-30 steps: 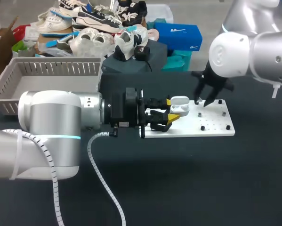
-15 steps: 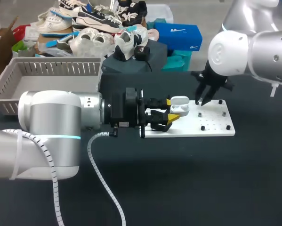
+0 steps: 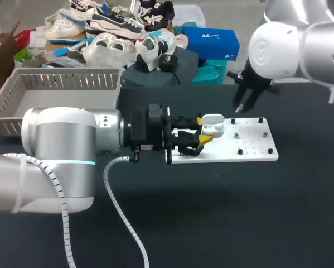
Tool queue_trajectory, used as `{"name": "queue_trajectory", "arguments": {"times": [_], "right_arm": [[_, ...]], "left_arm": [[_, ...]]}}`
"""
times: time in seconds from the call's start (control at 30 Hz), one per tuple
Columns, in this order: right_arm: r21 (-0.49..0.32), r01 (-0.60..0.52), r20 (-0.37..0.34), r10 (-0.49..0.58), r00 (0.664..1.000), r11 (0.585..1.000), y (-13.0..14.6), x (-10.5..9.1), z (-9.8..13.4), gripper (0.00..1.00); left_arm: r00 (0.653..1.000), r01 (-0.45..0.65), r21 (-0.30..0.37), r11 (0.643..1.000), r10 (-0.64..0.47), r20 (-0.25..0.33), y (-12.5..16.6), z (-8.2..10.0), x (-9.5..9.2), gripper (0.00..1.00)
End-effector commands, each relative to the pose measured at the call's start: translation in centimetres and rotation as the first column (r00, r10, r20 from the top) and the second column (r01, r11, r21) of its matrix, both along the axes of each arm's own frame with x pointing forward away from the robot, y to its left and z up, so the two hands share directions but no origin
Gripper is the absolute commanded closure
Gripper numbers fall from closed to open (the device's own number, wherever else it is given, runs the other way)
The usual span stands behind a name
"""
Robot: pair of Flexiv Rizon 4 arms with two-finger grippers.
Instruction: Pick up each earbud case from the left stands, insert the matching earbuds, close the lid, and place the case in the box.
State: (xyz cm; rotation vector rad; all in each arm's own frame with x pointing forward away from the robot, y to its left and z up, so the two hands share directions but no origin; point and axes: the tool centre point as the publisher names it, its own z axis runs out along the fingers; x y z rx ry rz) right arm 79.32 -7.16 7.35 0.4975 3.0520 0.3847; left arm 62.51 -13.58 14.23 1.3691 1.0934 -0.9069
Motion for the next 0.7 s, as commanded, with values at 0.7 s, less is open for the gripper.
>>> {"name": "queue_trajectory", "arguments": {"times": [0.7], "right_arm": [[-0.359, -0.167, 0.178, 0.243, 0.954, 0.918, -0.2, -20.2, 10.3, 1.00]], "left_arm": [[1.000, -0.004, -0.003, 1.000, 0.004, 0.002, 0.0, -0.1, -0.1, 1.00]]}}
